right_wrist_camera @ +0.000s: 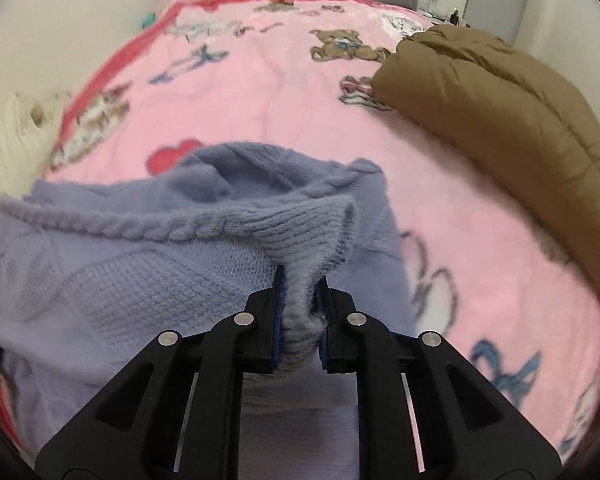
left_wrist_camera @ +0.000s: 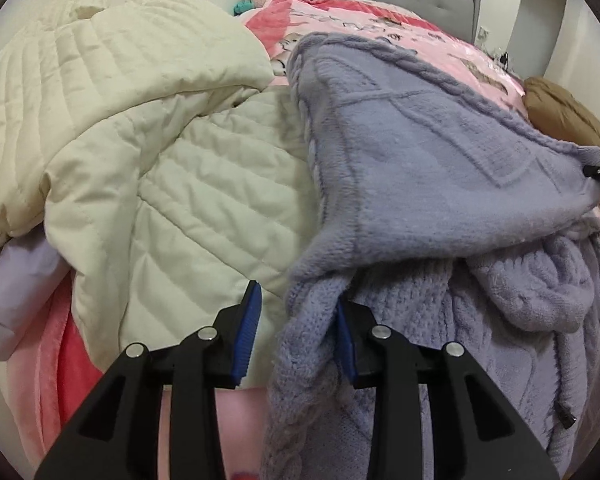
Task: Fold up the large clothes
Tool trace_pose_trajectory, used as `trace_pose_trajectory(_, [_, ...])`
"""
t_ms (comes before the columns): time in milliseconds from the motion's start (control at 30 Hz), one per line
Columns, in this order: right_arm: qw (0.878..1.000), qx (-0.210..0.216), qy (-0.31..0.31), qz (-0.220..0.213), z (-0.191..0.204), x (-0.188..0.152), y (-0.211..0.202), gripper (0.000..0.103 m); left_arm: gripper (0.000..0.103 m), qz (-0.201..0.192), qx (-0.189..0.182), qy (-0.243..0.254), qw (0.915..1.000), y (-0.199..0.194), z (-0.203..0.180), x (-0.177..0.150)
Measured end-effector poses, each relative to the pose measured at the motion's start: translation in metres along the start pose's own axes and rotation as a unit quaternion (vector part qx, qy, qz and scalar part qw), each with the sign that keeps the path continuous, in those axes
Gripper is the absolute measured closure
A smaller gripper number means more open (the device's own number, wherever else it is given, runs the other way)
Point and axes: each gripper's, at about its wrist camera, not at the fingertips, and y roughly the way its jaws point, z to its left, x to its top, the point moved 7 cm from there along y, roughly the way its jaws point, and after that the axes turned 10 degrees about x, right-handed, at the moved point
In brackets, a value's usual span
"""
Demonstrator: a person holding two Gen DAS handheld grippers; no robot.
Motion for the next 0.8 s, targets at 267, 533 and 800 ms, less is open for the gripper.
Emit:
trace_pose_trajectory(267, [0.997,-0.028,-0.022,0.061,-0.009,-0.036,0.054,0.087,0.065,0.006,0.025,0.022,0.9994,0.014,-0.006,0.003])
trace_pose_trajectory(533, [1.0,0.01,0.008,0.01,-0.009,-0.028,0.013,0.049,0.058,-0.022,0.027,0.041,0.9986,-0.023,-0.011,0.0])
trace_pose_trajectory(800, [0.997,0.075,0.002,-0.028,-0.002,-0.024,-0.037,0.049,0.052,-0.078,0.026,0.071,0.994,-0.081,-0.018,0.022])
